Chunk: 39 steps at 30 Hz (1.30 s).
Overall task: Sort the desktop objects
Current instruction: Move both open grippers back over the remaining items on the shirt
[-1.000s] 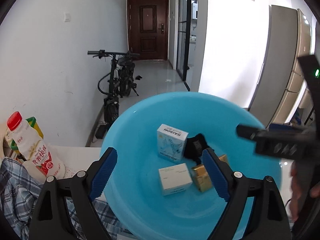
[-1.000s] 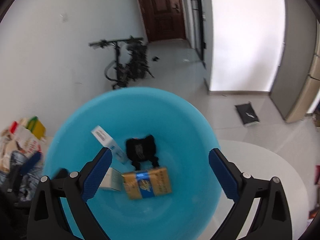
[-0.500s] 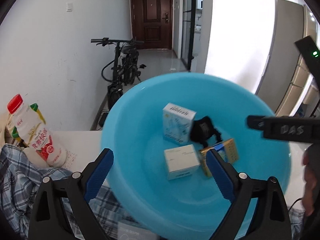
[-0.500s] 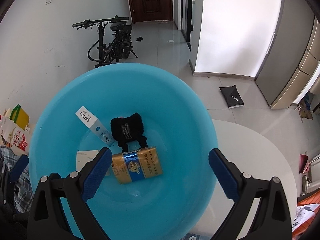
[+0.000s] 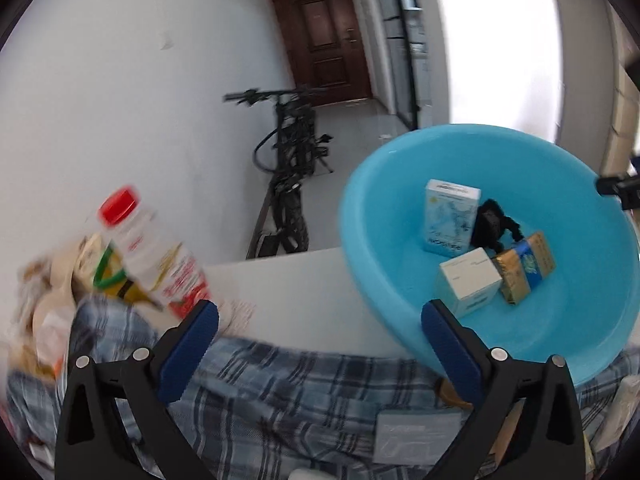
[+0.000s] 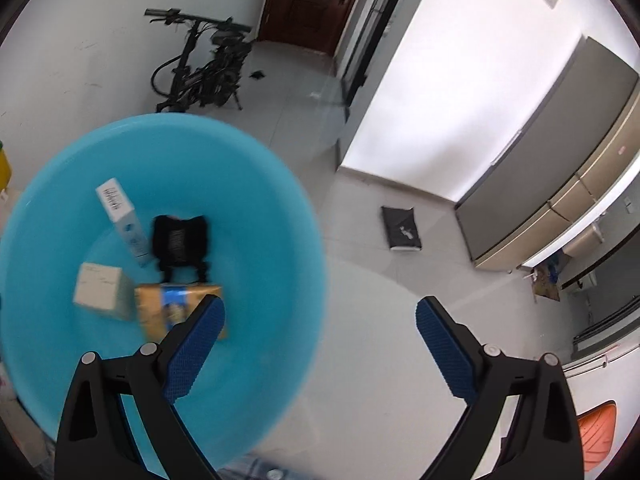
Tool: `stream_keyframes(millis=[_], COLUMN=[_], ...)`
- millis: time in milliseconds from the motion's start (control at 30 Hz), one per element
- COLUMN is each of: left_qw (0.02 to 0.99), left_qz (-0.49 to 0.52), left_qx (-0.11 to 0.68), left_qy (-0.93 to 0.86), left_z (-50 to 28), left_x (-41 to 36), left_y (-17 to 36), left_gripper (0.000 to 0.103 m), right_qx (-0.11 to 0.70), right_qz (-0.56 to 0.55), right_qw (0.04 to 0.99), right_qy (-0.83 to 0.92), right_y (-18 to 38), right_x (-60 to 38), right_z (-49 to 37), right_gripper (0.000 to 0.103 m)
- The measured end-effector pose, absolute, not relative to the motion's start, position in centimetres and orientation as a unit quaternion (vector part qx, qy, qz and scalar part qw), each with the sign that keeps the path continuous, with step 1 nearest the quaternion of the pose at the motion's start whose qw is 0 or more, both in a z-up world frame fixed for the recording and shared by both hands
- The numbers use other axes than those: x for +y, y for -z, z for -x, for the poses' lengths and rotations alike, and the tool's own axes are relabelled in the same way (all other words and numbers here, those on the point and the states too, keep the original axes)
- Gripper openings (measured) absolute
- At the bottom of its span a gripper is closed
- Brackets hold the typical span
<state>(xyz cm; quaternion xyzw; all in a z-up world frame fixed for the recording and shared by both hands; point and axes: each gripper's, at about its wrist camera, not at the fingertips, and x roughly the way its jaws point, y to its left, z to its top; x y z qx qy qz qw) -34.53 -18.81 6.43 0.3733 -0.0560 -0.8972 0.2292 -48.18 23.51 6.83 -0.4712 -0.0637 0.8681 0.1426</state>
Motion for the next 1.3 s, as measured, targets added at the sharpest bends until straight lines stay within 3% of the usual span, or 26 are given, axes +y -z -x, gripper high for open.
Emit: stream_keyframes(millis=[100, 267, 500, 667, 833, 967, 1167, 1300], left_qw=[0.233, 0.257, 0.281, 0.293, 0.297, 0.233, 0.092, 0.069], left_qz=[-0.399, -0.382, -0.384, -0.405, -0.41, -0.408, -0.417, -0.434], left_qx=[-0.027, -0.036, -0.008, -0.034, -0.02, -0.018, -0.122, -0.168], left_qy=[0.887, 0.887, 0.88, 0.865, 0.862, 0.882, 0.896, 0.883], left_z=[33.5, 31.2, 30.2, 29.2, 28.7, 29.5, 31.1, 31.5], left_x=[-20.7, -22.3, -25.6, -27.1, -28.1, -26.7, -20.8, -17.9], left_y=[-6.5, -8.1, -8.1, -6.5, -5.3, -5.0, -3.8, -2.6], left_gripper=[0.103, 0.103, 0.103, 0.103, 0.103, 0.103, 0.103, 0.103], right_qx=[-0.038, -0.081, -0.123, -0.14, -0.098, -0.097, -0.092, -0.099], right_qz=[0.47, 0.466, 0.455, 0.464, 0.449, 0.434, 0.429, 0.435], right_qw=[0.106, 0.014, -0.032, -0.068, -0.095, -0.12, -0.188, -0.214], right_qy=[-0.875, -0.881, -0.882, -0.872, -0.883, -0.888, -0.879, -0.869], right_y=[-6.6, -6.2, -5.7, -4.7, -4.2, -4.0, -4.2, -4.3], right_x=[24.2, 22.5, 22.1, 22.8, 23.6, 22.8, 22.1, 21.4], right_z=[48.1, 48.3, 48.2, 48.3, 48.5, 48.8, 48.5, 48.1], right_gripper=[0.096, 0.096, 0.096, 0.096, 0.096, 0.096, 0.096, 0.096])
